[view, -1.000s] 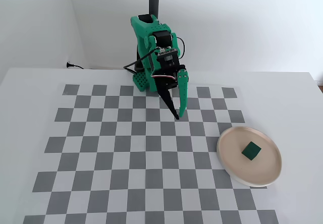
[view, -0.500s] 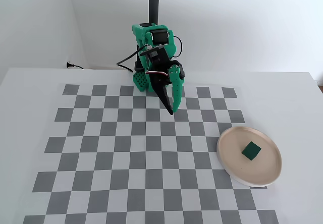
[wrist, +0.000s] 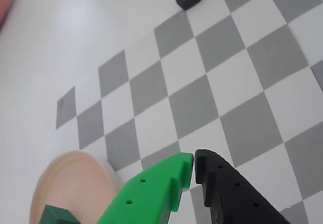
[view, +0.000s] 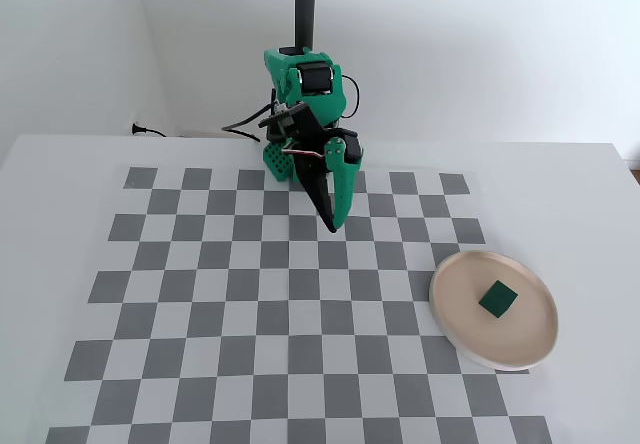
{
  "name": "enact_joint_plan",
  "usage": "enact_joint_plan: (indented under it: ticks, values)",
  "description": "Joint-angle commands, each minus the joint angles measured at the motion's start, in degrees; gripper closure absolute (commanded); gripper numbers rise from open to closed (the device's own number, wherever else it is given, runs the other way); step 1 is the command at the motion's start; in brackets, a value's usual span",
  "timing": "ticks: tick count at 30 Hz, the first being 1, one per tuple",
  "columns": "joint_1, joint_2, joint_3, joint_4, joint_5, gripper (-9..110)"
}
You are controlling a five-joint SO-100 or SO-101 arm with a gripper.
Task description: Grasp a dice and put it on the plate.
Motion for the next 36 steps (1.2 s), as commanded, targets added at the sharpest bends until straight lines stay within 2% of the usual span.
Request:
enact_joint_plan:
  ticks: [1, 9, 20, 30, 36]
  values:
    - [0.18, 0.53, -1.32, 0.97, 2.29, 106]
    - [3.34, 0.44, -1.23, 0.53, 10.81, 106]
    - [11.43, 0.53, 1.85, -0.09, 12.57, 106]
    - [14.94, 0.53, 12.57, -13.27, 28.74, 106]
    - [14.94, 0.53, 12.66, -9.67, 36.91, 106]
